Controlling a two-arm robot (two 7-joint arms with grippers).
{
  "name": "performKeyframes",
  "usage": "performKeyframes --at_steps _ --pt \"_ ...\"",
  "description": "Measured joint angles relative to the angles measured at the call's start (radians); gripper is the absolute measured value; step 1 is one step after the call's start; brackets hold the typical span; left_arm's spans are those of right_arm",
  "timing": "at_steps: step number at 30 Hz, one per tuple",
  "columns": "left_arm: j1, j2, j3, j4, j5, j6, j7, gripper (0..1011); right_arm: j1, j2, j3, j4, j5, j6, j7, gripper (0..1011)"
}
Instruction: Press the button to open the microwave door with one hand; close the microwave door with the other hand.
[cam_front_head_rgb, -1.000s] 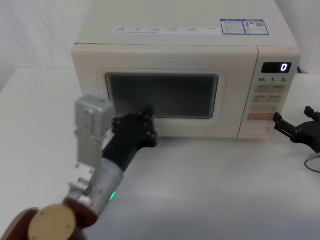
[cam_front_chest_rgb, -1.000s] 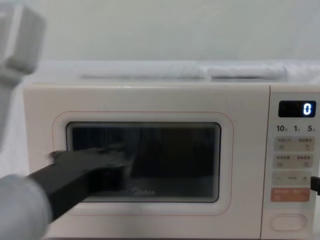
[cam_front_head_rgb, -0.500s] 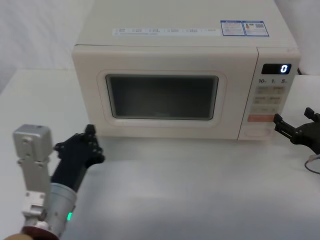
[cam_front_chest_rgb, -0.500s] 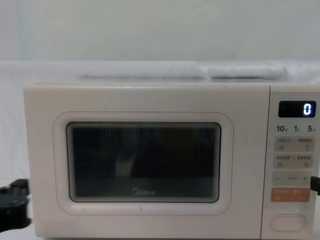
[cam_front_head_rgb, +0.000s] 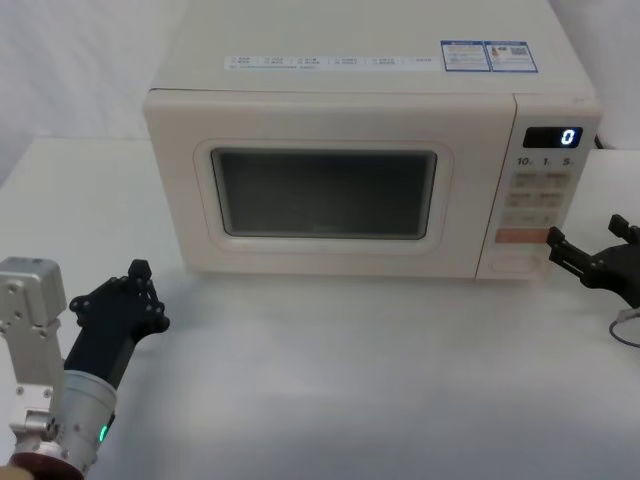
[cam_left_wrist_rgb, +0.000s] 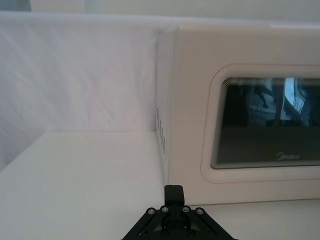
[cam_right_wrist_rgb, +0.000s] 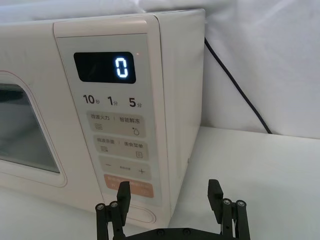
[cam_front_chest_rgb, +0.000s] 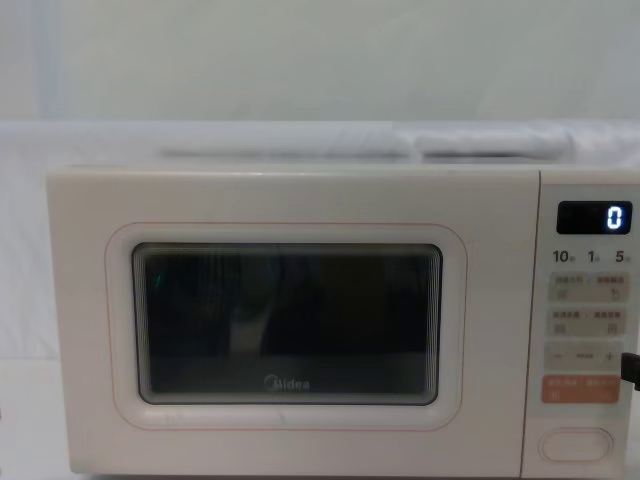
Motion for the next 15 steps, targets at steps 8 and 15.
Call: performKeyframes --at_steps 8,15 --pt "-0.029 -0.012 -0.006 0.039 -0.001 0.016 -0.007 0 0.0 0.0 0.0 0.0 0.0 0.0 0.0 1002" --pt "-0.041 -0.025 -0.009 0.057 0.009 0.016 -0.001 0 0.0 0.0 0.0 0.0 0.0 0.0 0.0 1002"
